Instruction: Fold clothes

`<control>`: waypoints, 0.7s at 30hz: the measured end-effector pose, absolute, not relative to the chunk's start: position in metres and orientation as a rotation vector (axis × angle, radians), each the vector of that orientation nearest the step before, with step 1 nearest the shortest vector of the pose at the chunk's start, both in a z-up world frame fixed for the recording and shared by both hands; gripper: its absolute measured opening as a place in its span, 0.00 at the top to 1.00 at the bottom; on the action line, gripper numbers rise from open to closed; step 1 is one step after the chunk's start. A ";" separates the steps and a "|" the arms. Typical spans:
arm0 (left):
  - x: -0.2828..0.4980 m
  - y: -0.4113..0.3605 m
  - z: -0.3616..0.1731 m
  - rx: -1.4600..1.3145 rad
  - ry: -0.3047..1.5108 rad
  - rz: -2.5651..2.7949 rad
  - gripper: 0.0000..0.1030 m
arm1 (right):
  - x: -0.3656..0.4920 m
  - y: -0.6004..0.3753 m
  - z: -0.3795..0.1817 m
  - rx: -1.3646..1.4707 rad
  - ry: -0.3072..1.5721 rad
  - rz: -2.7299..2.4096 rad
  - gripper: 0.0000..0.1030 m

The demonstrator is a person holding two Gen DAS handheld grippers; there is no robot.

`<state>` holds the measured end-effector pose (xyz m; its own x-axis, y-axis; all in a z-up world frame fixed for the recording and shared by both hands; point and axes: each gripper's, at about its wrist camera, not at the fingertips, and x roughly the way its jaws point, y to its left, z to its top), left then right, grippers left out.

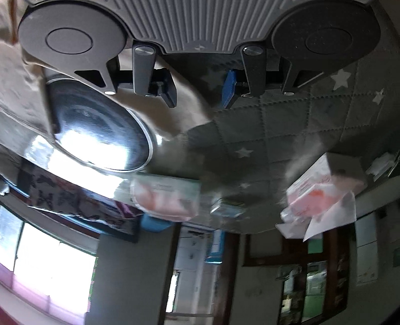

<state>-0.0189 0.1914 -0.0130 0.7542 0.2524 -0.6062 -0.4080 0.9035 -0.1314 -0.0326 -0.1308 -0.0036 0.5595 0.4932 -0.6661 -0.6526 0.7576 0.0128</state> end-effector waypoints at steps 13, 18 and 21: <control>-0.017 0.189 0.001 -0.307 0.548 0.297 0.95 | -0.042 -0.154 -0.001 -0.174 0.695 0.622 0.66; -0.025 0.150 0.038 -0.277 0.468 0.147 0.95 | -0.043 -0.177 0.005 -0.118 0.679 0.568 0.66; -0.030 0.115 0.059 -0.246 0.434 0.025 0.96 | -0.045 -0.193 0.007 -0.078 0.670 0.535 0.66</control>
